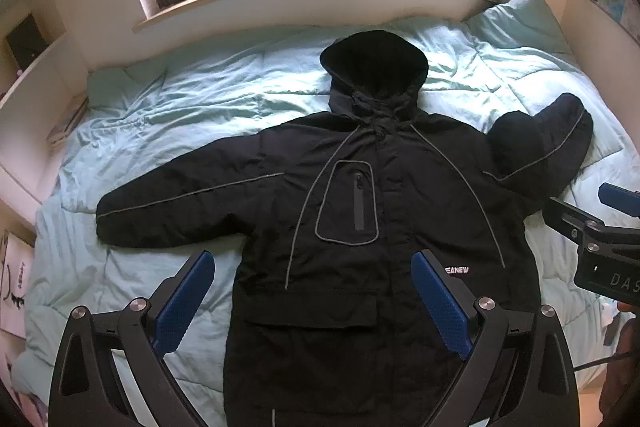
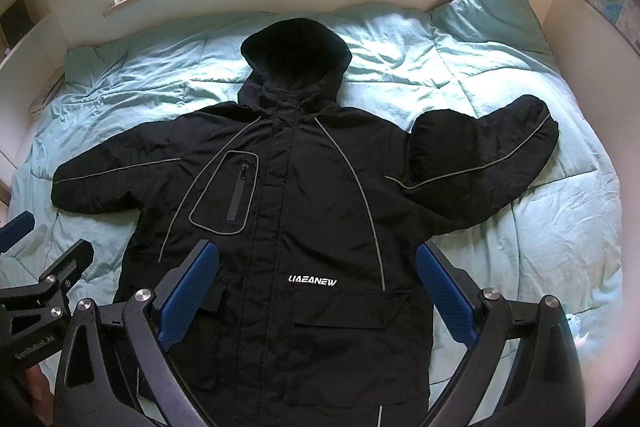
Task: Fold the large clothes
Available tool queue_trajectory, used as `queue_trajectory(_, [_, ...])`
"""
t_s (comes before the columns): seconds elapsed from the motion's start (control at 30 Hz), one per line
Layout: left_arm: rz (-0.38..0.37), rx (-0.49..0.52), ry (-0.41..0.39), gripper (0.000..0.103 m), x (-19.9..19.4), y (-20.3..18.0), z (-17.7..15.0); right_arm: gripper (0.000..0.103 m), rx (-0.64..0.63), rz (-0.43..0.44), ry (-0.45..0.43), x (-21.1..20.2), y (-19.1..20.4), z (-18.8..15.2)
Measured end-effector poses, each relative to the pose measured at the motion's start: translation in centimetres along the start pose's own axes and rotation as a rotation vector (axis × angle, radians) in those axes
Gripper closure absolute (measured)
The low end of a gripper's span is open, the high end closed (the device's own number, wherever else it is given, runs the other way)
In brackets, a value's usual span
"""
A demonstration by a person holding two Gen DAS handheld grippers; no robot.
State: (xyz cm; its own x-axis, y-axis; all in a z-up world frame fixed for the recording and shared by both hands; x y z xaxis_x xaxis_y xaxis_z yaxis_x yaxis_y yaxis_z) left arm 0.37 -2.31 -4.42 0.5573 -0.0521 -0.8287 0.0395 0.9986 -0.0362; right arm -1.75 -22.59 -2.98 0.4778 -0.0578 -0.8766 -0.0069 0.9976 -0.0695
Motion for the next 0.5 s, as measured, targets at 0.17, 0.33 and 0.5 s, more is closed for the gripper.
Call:
queue_trajectory(0.17, [-0.002,0.000,0.006,0.004,0.3,-0.1,0.2,0.003,0.002,0.002,0.005,0.1,0.0,0.0])
queue_trajectory(0.33, [0.003,-0.003,0.017,0.004,0.7,0.0,0.3,0.003,0.005,0.007,0.017,0.4,0.1,-0.2])
queue_trajectory(0.5, [0.008,-0.023,-0.006,0.004,-0.8,0.9,-0.1,0.003,0.003,0.018,0.005,-0.3,0.6,-0.1])
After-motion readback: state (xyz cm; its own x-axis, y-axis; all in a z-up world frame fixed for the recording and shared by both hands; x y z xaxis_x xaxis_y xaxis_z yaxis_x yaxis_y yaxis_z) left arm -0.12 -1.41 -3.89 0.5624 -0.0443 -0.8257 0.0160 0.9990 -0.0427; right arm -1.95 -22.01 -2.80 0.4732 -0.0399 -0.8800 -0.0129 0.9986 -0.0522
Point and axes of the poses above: each gripper's, at about its wrist camera, not at the fingertips, and x roughly the way its jaws point, y to its left, z to its top, the point moved 2 cm from there along x, roughly the way its jaws point, and after that the axes turned 11 degrees about -x, right-handed, at the moved point
